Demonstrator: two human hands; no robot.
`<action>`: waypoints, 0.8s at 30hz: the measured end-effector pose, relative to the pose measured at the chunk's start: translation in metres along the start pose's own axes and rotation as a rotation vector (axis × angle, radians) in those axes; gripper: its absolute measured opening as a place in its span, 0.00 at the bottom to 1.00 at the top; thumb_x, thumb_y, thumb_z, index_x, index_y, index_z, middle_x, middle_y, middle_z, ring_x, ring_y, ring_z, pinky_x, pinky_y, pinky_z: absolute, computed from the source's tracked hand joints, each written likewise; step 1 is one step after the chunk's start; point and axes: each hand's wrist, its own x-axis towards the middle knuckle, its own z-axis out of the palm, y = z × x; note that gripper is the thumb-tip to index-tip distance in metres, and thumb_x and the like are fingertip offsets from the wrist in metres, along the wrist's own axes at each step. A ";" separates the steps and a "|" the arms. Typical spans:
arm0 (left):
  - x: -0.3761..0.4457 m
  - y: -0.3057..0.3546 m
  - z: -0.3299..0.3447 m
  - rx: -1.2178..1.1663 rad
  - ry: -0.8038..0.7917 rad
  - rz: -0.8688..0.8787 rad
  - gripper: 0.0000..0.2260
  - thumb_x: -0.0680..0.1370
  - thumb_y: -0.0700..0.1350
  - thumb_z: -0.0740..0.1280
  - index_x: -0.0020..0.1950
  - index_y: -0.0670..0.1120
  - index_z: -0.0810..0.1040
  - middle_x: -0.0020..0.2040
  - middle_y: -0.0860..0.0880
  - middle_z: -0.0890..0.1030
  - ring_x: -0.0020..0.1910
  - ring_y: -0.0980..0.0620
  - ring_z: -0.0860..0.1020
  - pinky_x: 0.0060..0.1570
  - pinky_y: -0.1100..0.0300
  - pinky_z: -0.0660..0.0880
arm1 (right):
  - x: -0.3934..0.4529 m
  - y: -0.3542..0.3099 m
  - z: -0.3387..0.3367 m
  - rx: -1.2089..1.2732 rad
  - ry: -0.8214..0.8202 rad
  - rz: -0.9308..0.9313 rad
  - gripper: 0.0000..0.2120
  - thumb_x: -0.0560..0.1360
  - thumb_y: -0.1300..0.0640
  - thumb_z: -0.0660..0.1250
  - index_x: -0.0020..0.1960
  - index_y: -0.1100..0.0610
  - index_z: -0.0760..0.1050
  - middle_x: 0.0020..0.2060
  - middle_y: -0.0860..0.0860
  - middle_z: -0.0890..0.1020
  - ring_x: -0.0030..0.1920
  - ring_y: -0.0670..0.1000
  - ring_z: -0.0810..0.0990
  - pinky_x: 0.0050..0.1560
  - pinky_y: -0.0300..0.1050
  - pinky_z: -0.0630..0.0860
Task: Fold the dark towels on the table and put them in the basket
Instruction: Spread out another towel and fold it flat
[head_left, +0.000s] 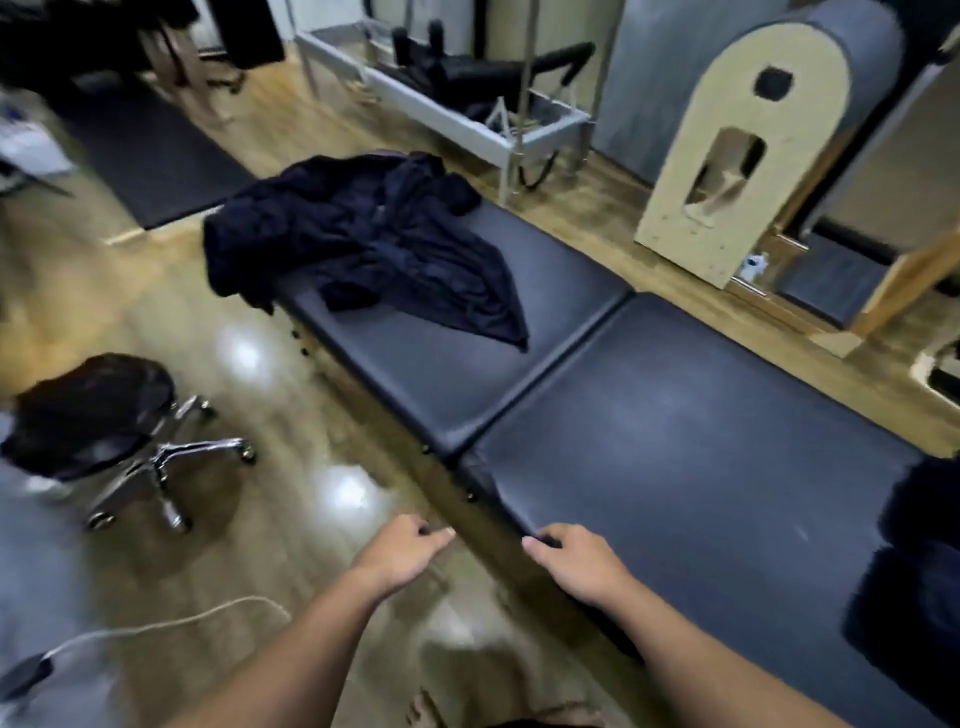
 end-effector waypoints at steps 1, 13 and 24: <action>-0.003 -0.019 -0.008 -0.029 0.006 -0.020 0.22 0.79 0.61 0.66 0.51 0.41 0.82 0.49 0.45 0.84 0.50 0.48 0.82 0.50 0.56 0.75 | 0.003 -0.015 0.009 -0.004 -0.034 -0.019 0.25 0.80 0.36 0.61 0.64 0.53 0.79 0.61 0.50 0.82 0.62 0.52 0.78 0.60 0.47 0.74; 0.006 -0.119 -0.105 -0.286 0.153 -0.191 0.22 0.78 0.58 0.69 0.32 0.47 0.68 0.31 0.52 0.70 0.32 0.52 0.70 0.34 0.56 0.63 | 0.067 -0.159 0.039 -0.021 -0.188 -0.168 0.25 0.80 0.36 0.60 0.67 0.51 0.78 0.63 0.49 0.81 0.62 0.49 0.77 0.63 0.45 0.72; 0.119 -0.060 -0.229 -0.174 0.146 -0.149 0.19 0.77 0.62 0.67 0.47 0.46 0.80 0.46 0.49 0.81 0.51 0.47 0.82 0.55 0.54 0.76 | 0.197 -0.253 -0.015 0.058 -0.199 -0.138 0.25 0.78 0.33 0.59 0.64 0.48 0.79 0.52 0.46 0.82 0.49 0.51 0.82 0.44 0.42 0.75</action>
